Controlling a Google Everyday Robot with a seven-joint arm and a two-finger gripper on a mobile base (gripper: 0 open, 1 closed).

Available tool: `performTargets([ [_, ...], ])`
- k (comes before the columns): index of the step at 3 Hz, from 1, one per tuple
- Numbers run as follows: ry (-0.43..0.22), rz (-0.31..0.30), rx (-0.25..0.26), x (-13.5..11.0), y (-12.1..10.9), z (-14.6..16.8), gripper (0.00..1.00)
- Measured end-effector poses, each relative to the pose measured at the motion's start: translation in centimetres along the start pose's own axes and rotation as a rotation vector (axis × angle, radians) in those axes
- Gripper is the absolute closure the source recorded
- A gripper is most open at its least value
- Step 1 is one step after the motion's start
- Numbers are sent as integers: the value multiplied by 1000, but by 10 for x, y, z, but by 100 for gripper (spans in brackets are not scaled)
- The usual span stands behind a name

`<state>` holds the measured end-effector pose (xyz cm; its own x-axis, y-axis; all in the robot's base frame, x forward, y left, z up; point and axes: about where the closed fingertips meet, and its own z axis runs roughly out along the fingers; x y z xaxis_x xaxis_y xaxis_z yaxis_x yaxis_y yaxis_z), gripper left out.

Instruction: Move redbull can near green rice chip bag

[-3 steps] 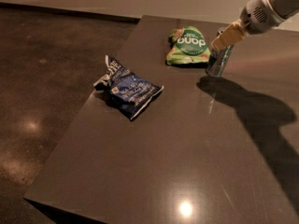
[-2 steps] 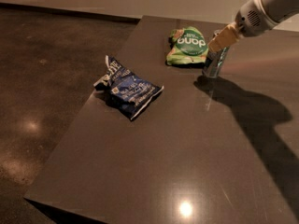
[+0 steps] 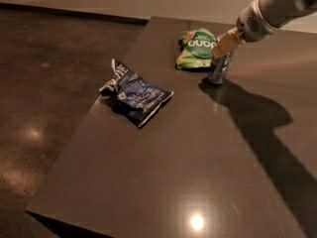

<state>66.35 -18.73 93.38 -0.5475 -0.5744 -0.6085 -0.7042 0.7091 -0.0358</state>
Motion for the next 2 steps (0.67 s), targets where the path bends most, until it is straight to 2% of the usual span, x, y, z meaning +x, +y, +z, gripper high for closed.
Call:
performTargets([
  [2,16,-18,-16,-5,3,11,11],
])
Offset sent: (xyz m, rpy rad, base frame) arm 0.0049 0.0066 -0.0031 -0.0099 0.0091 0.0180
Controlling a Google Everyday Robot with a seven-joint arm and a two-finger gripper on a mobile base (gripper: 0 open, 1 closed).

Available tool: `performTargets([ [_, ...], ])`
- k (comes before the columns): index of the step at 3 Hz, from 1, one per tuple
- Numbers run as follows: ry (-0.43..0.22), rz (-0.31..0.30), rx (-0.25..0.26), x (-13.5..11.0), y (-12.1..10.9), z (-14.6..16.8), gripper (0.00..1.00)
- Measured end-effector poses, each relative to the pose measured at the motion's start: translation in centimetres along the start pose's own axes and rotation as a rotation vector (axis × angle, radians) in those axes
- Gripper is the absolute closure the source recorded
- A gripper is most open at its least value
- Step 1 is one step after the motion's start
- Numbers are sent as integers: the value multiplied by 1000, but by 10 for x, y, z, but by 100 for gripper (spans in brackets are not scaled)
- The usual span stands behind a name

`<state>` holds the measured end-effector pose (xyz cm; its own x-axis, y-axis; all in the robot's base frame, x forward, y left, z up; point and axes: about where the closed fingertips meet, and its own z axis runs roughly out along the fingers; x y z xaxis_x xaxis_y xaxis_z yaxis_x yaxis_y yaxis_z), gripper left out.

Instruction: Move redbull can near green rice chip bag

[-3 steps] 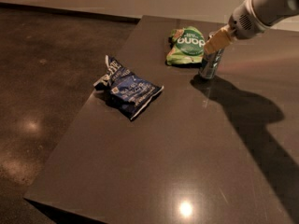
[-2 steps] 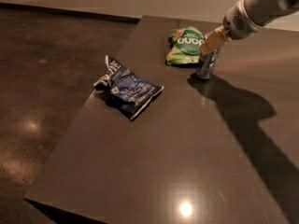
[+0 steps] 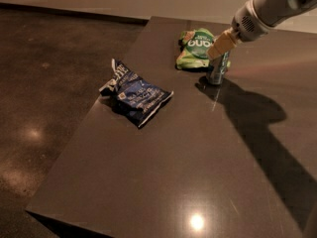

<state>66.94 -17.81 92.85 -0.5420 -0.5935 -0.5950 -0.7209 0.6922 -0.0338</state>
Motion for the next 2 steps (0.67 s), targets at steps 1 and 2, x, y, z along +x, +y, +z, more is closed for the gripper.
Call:
performTargets([
  [1,2,-1,-3,0,1,2,0],
  [2,2,-1,-3,0,1,2,0],
])
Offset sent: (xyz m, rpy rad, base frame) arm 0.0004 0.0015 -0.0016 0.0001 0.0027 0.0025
